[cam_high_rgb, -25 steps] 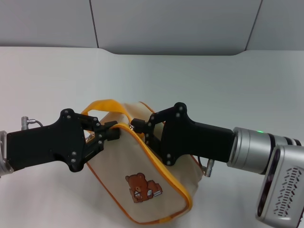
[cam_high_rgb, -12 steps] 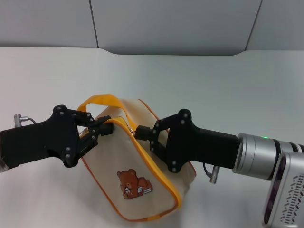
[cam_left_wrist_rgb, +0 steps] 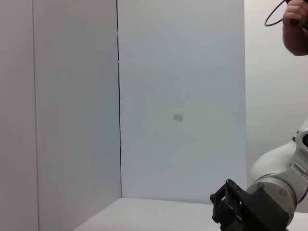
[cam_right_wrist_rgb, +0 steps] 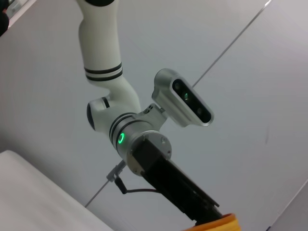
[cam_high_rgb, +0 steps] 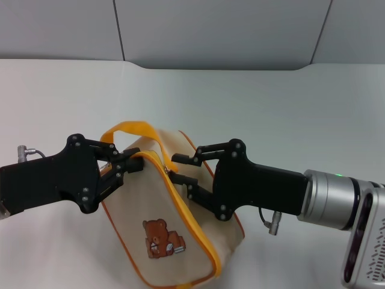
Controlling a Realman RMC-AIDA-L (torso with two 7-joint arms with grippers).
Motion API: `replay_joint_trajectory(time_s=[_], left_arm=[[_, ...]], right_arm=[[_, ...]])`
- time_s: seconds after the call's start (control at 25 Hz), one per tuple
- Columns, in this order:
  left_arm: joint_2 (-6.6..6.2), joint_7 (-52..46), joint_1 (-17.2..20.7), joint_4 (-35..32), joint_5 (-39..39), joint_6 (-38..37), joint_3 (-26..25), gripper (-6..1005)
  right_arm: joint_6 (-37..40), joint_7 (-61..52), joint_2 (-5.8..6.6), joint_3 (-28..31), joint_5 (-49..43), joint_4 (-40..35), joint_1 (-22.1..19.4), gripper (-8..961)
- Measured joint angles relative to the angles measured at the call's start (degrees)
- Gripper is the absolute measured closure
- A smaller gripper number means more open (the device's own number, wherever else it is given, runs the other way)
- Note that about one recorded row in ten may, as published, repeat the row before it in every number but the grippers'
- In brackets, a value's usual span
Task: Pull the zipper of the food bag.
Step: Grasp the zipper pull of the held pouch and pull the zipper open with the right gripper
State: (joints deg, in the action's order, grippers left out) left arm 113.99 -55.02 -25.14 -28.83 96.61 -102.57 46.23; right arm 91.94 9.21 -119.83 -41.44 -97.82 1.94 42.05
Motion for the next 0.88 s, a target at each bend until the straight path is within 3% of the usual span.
replay_joint_trajectory(time_s=[0.04, 0.16, 0.56, 0.8, 0.88], left_arm=[[0.00, 0.00, 0.00, 0.00, 0.00, 0.00, 0.00, 942], [0.00, 0.00, 0.01, 0.00, 0.00, 0.00, 0.08, 942], [0.03, -0.02, -0.15, 0.01, -0.03, -0.20, 0.38, 941], [0.06, -0.19, -0.17, 0.00, -0.02, -0.26, 0.11, 941], [0.05, -0.20, -0.10, 0.00, -0.02, -0.26, 0.03, 941]], right_arm=[[0.09, -0.03, 0.02, 0.07, 0.00, -0.02, -0.08, 897], [-0.26, 0.02, 0.01, -0.27, 0.00, 0.35, 0.28, 702], [-2.30, -0.03, -0.04, -0.40, 0.00, 1.74, 1.43, 642], [-2.58, -0.01, -0.06, -0.40, 0.00, 1.73, 1.56, 870], [-2.44, 0.18, -0.06, -0.40, -0.33, 1.28, 1.21, 904]])
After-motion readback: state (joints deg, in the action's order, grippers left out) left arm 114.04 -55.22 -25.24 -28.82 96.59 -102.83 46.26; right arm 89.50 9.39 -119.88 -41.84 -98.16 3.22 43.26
